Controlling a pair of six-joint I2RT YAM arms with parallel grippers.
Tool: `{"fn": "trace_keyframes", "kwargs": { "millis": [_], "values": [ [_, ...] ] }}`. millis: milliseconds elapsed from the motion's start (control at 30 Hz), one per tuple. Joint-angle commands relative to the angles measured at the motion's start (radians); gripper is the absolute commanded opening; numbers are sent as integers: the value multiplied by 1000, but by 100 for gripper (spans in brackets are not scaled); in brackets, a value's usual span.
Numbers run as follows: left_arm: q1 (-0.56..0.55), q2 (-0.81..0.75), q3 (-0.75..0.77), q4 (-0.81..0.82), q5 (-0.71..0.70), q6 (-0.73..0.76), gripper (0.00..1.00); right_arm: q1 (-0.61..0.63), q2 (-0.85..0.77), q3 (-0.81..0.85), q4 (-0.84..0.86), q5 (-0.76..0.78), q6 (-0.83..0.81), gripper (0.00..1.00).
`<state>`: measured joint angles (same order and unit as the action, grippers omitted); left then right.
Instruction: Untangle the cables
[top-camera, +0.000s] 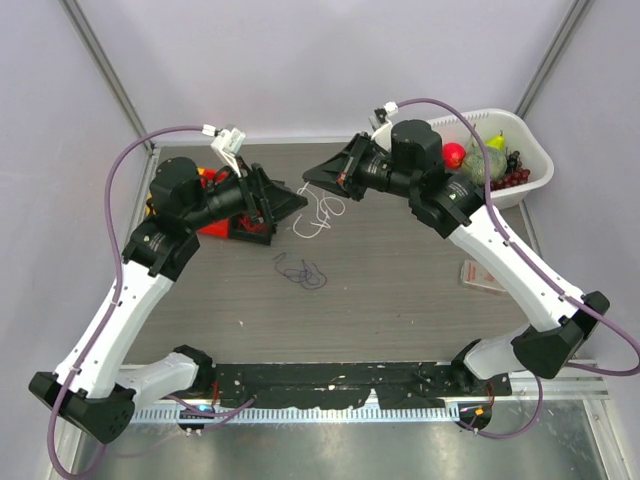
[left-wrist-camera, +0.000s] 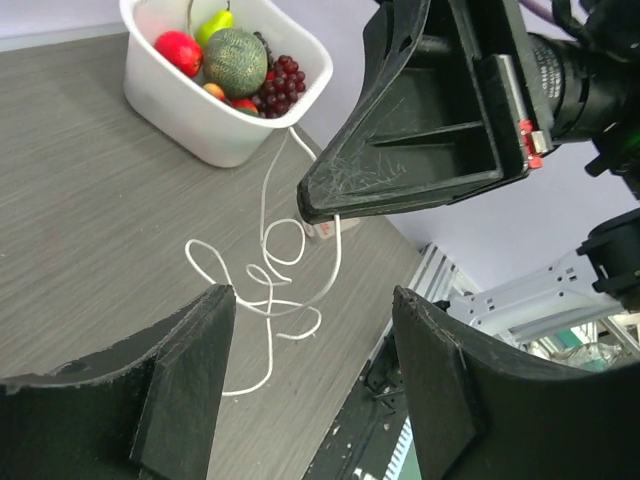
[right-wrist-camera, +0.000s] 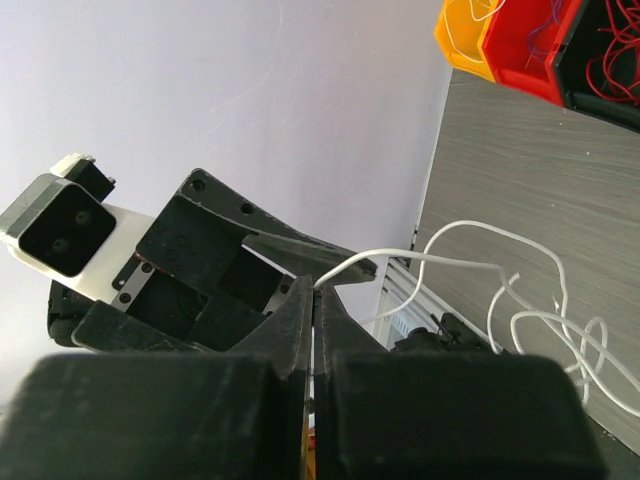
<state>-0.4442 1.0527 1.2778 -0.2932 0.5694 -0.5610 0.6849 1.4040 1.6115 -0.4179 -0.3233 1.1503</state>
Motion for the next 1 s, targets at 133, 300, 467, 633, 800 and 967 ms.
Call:
{"fn": "trace_keyframes", "kwargs": {
  "millis": [133,300,467,633,800,967],
  "values": [
    [-2,49,72,-32,8,91,45,-2,24,10,109,-66,52,1],
    [-2,70,124,-167,-187,171,0,-21,58,1,120,-86,57,6],
    [16,72,158,-293,-673,205,0,-111,72,-24,30,-132,-29,61],
    [154,107,152,-288,-853,135,0,-195,12,-70,-85,-131,-155,68],
    [307,205,130,-212,-931,130,0,-226,-56,-174,-165,-131,-238,67],
    [476,321,140,-123,-913,177,0,-320,-82,-229,-186,-200,-279,66]
  ]
}}
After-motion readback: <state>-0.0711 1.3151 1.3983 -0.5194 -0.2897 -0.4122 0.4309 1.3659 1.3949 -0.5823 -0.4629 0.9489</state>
